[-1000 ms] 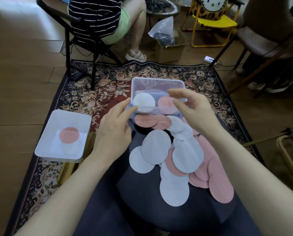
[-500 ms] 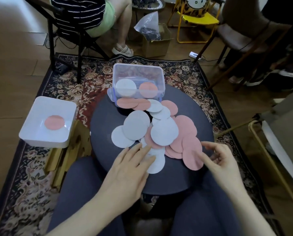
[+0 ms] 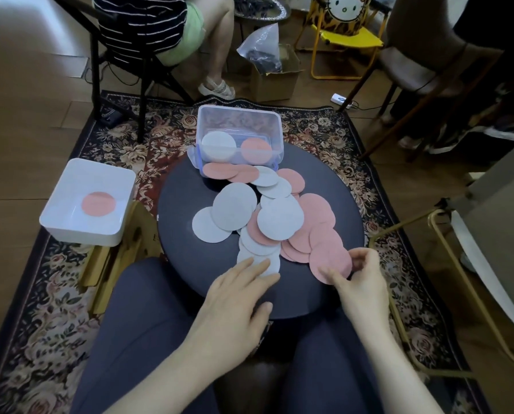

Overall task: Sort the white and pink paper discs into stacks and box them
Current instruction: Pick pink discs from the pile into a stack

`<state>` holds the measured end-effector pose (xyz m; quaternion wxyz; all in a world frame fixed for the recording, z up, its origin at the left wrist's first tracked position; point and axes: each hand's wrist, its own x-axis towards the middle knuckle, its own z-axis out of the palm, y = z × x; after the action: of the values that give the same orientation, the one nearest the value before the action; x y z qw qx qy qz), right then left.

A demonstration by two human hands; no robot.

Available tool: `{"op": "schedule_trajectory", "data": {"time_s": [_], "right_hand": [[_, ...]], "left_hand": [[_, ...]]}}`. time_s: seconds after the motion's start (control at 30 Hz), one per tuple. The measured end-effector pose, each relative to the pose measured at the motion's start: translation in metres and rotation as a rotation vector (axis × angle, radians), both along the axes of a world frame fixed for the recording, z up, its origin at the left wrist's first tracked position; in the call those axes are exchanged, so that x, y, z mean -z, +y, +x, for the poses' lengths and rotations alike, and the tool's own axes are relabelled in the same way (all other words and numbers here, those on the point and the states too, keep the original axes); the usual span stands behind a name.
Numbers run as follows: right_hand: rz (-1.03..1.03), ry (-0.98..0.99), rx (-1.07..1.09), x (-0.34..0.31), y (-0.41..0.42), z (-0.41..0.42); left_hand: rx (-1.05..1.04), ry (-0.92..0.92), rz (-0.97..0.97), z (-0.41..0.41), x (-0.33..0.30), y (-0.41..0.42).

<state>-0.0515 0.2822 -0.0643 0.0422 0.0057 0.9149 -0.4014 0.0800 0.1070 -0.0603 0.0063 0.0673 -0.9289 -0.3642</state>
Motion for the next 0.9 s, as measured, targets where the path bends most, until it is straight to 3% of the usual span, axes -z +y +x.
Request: {"op": "schedule_trajectory", "data": {"time_s": [0.1,0.23,0.4,0.53,0.67,0.73,0.9], "right_hand": [[-0.218,-0.013,0.045,0.0,0.001,0.005],[-0.59,-0.223,0.013,-0.011,-0.011,0.028],[-0.702,-0.37,-0.17,-0.022,-0.035,0.059],[-0.571,-0.345,-0.282,-0.022,-0.038,0.053],[-0.242,0.019,-0.145,-0.01,-0.022,0.015],[-0.042,0.112,-0.085,-0.006,-0.012,-0.009],[0.225,-0.052,-0.151,0.005,-0.003,-0.043]], "left_hand": [[-0.125,0.048,0.212,0.003,-0.006,0.001],[-0.307,-0.003,0.578,0.002,-0.018,-0.002],[-0.413,-0.123,1.109,-0.005,-0.027,0.0],[-0.512,-0.133,1.249,-0.004,-0.023,-0.002],[-0.552,-0.118,1.298,-0.006,-0.016,-0.008],[-0.552,-0.122,1.317,-0.007,-0.014,-0.01],[-0.56,-0.139,1.338,-0.007,-0.012,-0.013]]}}
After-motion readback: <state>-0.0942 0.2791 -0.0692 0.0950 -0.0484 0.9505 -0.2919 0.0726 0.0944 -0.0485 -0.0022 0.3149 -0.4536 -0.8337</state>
